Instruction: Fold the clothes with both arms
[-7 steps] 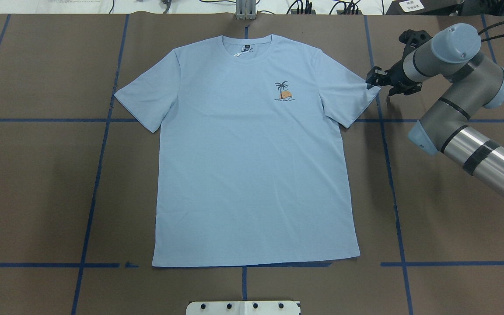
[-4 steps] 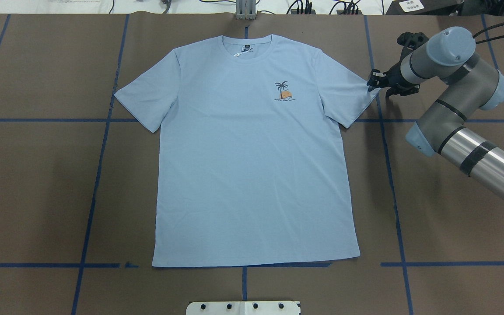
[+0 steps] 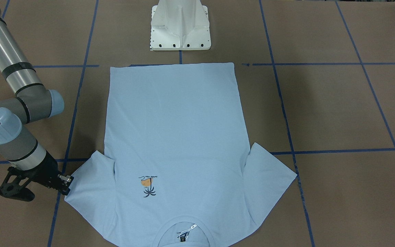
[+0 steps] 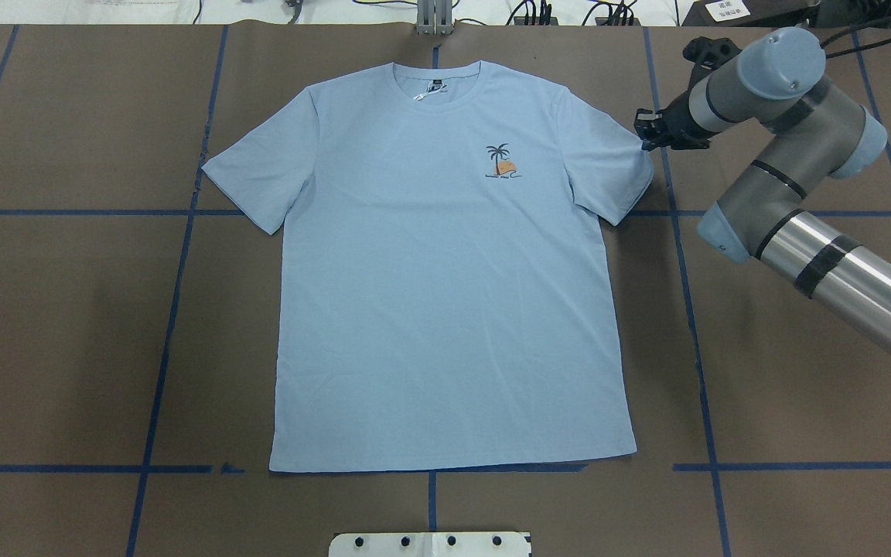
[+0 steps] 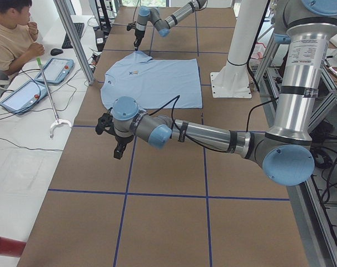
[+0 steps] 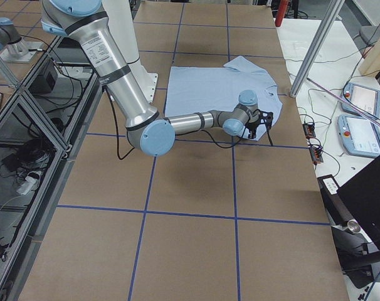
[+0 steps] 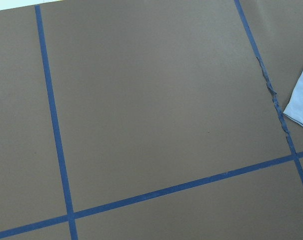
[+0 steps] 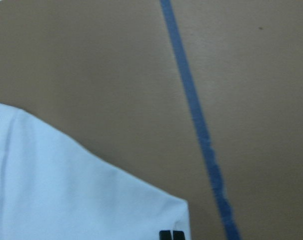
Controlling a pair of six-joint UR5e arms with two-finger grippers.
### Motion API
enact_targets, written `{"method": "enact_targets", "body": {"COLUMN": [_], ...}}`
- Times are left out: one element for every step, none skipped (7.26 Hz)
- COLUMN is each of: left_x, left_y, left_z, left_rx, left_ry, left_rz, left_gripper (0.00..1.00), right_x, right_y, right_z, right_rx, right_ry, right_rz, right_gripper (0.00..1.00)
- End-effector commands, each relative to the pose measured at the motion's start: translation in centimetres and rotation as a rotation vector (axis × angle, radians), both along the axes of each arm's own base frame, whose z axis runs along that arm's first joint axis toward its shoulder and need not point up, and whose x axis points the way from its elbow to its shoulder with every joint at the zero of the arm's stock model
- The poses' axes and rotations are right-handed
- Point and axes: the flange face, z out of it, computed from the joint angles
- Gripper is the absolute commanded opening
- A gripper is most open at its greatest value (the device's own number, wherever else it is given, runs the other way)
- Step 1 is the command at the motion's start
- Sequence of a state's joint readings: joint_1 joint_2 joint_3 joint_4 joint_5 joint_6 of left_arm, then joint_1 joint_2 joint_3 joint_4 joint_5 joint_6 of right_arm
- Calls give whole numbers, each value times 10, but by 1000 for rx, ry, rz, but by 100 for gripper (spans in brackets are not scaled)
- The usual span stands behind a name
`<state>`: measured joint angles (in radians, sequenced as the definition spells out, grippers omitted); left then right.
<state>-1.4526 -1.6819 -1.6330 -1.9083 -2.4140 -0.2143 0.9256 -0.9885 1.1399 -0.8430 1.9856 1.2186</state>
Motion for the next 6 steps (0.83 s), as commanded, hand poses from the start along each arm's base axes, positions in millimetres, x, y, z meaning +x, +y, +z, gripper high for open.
{"method": "enact_targets", "body": {"left_x": [0,0,0,0,2,4], "left_y": [1,1,1,3,3,4], "left_z": [-3,-4,-4,0,-1,-3], "left_rx": [8,13,18,12,1,-2], "left_ry": [2,3,3,4,19,38], "left_rz": [2,5,5,6,9,21], "left_gripper": [100,100,100,100,100,100], "right_x": [-76,-104,-113,-127,-135,-137], "right_y": [17,21,12,-2,-6,-6], "right_z": [-86,-97,-102,-117,-118,-118], "right_rx": [-18,-3,-6,-11,-5,15], "right_ry": [-95,-80,-71,-63,-47,-29], "right_rz": [41,78,82,86,90,117], "right_gripper": [0,0,0,0,0,99]}}
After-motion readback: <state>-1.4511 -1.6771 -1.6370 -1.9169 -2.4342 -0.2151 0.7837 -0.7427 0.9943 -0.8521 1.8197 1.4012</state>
